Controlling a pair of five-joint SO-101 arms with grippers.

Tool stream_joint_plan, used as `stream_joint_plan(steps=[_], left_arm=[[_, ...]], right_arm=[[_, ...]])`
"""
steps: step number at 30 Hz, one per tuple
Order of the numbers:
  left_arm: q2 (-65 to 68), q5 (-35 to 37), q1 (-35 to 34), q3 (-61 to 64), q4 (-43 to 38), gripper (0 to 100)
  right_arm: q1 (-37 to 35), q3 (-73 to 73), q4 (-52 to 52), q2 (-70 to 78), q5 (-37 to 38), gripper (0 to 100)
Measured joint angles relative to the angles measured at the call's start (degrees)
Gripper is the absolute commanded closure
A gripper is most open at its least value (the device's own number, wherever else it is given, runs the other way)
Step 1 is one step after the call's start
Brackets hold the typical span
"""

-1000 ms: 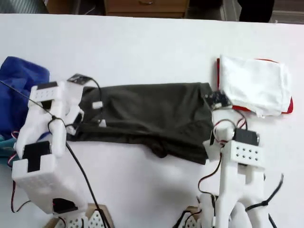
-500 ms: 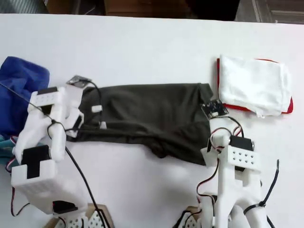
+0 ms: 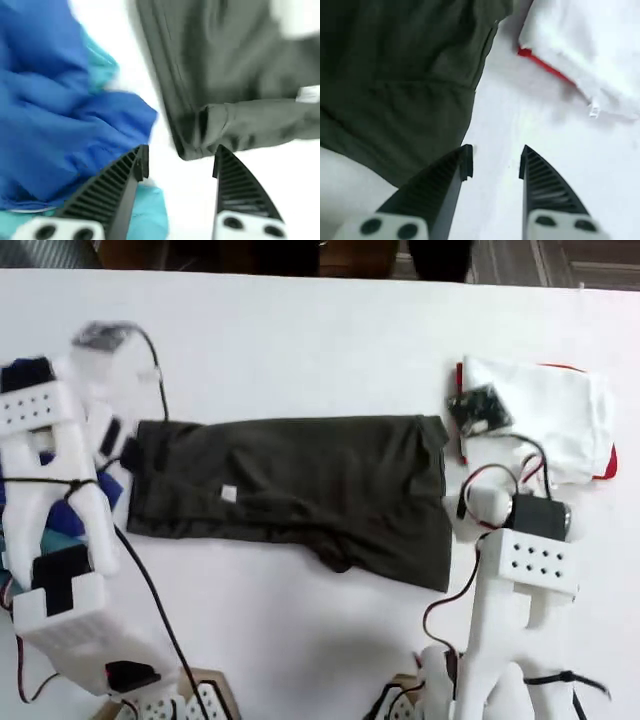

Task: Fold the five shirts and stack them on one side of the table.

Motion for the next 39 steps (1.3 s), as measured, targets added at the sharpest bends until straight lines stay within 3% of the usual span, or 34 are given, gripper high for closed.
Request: stream_joint_plan(steps=[4,10,17,26,39], left_arm=[[0.1,1.8,1.8,-2.6,0.4,99],[6.6,6.2,6.2,-2.7,-3.3,97],[22.0,10.1,12.5,-8.1,-10.9,97],[41.1,11.0,12.6,-33.6,-11.5,97],[59.3,11.2,11.9,-59.5,-4.4,97]], right_arm=[[-1.1,-2.7,-4.7,0.0,-7.0,98.5],[-9.1,-2.7,-15.0,2.5,-10.2,97.9],[-13.9,-6.2,-27.7,23.7,-10.4,97.9],[-14.6,-21.5,-28.9,47.0,-10.5,97.9],[-13.5,-37.9,-29.5,68.7,-10.4,97.9]])
